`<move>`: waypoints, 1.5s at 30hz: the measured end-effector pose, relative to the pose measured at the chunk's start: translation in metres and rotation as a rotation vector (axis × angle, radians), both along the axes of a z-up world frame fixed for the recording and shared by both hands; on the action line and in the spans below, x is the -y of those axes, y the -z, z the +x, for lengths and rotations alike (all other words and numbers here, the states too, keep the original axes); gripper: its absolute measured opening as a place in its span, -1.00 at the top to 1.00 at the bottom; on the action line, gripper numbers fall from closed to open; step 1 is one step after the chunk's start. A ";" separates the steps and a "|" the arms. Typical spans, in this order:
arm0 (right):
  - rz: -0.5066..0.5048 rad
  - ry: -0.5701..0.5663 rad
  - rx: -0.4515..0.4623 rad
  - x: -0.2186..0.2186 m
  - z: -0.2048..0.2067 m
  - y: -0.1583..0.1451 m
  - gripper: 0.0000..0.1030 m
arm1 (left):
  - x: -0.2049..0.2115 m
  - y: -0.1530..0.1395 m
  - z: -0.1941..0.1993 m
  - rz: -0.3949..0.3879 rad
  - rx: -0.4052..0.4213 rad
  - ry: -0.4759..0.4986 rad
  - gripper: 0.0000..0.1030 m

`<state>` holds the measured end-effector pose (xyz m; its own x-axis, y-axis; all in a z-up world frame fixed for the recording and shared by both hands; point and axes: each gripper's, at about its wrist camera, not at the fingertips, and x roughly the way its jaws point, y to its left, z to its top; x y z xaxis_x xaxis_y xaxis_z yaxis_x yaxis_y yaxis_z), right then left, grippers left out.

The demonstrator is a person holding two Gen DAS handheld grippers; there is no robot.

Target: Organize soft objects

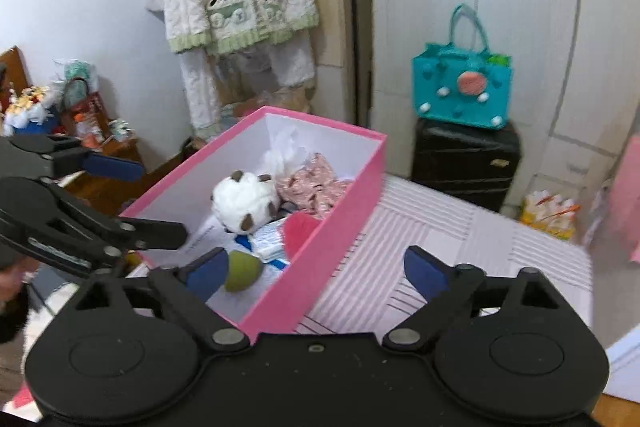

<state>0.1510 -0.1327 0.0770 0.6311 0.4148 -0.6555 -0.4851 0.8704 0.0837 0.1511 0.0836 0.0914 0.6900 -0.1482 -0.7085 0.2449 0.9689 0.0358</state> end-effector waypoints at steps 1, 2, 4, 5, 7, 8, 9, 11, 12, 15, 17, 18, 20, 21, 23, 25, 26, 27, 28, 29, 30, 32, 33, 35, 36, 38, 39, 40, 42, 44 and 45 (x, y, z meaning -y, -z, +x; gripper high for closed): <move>-0.007 0.013 0.011 0.002 -0.006 -0.001 -0.89 | -0.001 -0.001 -0.005 -0.007 0.001 -0.001 -0.90; -0.016 0.028 0.016 0.004 -0.012 -0.002 -0.89 | -0.001 -0.003 -0.010 -0.011 0.003 -0.001 -0.90; -0.027 0.048 0.024 0.008 -0.022 -0.003 -0.89 | -0.001 -0.005 -0.019 -0.007 0.017 -0.004 -0.90; -0.028 0.057 0.037 0.012 -0.030 -0.005 -0.89 | -0.002 -0.006 -0.022 -0.002 0.025 -0.005 -0.91; -0.047 0.078 0.077 0.016 -0.046 -0.007 -0.89 | 0.000 -0.007 -0.033 0.014 0.050 -0.017 -0.97; -0.068 0.098 0.123 0.018 -0.058 -0.009 -0.89 | 0.000 -0.008 -0.036 0.024 0.063 -0.026 -1.00; -0.076 0.117 0.163 0.019 -0.068 -0.011 -0.89 | 0.000 -0.008 -0.040 0.034 0.077 -0.042 -1.00; -0.071 0.148 0.196 0.023 -0.083 -0.013 -0.90 | 0.000 -0.009 -0.047 0.037 0.108 -0.062 -1.00; -0.055 0.156 0.199 0.025 -0.089 -0.013 -0.90 | 0.000 -0.009 -0.051 0.033 0.118 -0.063 -1.00; 0.003 0.181 0.177 0.032 -0.098 -0.009 -0.90 | 0.003 -0.007 -0.065 0.026 0.144 -0.070 -1.00; 0.032 0.216 0.169 0.036 -0.103 -0.005 -0.90 | 0.008 -0.004 -0.072 0.030 0.151 -0.069 -1.00; 0.035 0.232 0.169 0.036 -0.105 -0.004 -0.90 | 0.010 -0.002 -0.074 0.030 0.151 -0.068 -1.00; 0.033 0.288 0.180 0.038 -0.110 -0.003 -0.90 | 0.014 0.002 -0.081 0.024 0.155 -0.070 -1.00; 0.046 0.307 0.186 0.038 -0.112 -0.003 -0.90 | 0.016 0.004 -0.084 0.020 0.160 -0.072 -1.00; 0.086 0.287 0.153 0.042 -0.114 -0.003 -0.90 | 0.018 0.008 -0.089 0.018 0.161 -0.089 -1.00; 0.070 0.307 0.153 0.043 -0.115 -0.003 -0.90 | 0.020 0.013 -0.091 0.012 0.156 -0.108 -1.00; 0.048 0.337 0.162 0.044 -0.117 -0.003 -0.90 | 0.021 0.014 -0.092 0.011 0.151 -0.117 -1.00; 0.033 0.360 0.165 0.044 -0.117 -0.002 -0.90 | 0.022 0.016 -0.092 0.013 0.148 -0.124 -1.00; 0.028 0.378 0.160 0.045 -0.117 0.000 -0.90 | 0.022 0.017 -0.092 0.014 0.147 -0.127 -1.00; 0.027 0.385 0.154 0.046 -0.117 0.002 -0.90 | 0.023 0.017 -0.092 0.009 0.141 -0.130 -1.00; 0.018 0.389 0.151 0.045 -0.117 0.004 -0.90 | 0.023 0.018 -0.093 -0.003 0.134 -0.132 -1.00; -0.021 0.397 0.152 0.043 -0.118 0.010 -0.90 | 0.023 0.020 -0.092 -0.024 0.121 -0.133 -1.00; -0.039 0.402 0.159 0.041 -0.120 0.012 -0.90 | 0.024 0.021 -0.092 -0.025 0.117 -0.135 -1.00; -0.053 0.404 0.167 0.041 -0.123 0.014 -0.90 | 0.027 0.023 -0.093 -0.024 0.113 -0.138 -1.00; -0.045 0.403 0.167 0.042 -0.124 0.014 -0.90 | 0.028 0.025 -0.093 -0.027 0.109 -0.138 -1.00; -0.014 0.400 0.174 0.045 -0.127 0.012 -0.90 | 0.028 0.026 -0.093 -0.037 0.106 -0.138 -1.00; -0.005 0.401 0.178 0.046 -0.128 0.012 -0.90 | 0.027 0.027 -0.093 -0.048 0.106 -0.142 -1.00; 0.002 0.405 0.183 0.047 -0.129 0.012 -0.90 | 0.026 0.027 -0.092 -0.060 0.106 -0.143 -1.00; 0.004 0.428 0.194 0.048 -0.130 0.012 -0.90 | 0.024 0.028 -0.091 -0.074 0.096 -0.145 -1.00; -0.012 0.466 0.213 0.048 -0.132 0.012 -0.90 | 0.023 0.029 -0.091 -0.069 0.095 -0.153 -1.00; -0.024 0.474 0.219 0.047 -0.133 0.011 -0.90 | 0.023 0.030 -0.091 -0.067 0.095 -0.161 -1.00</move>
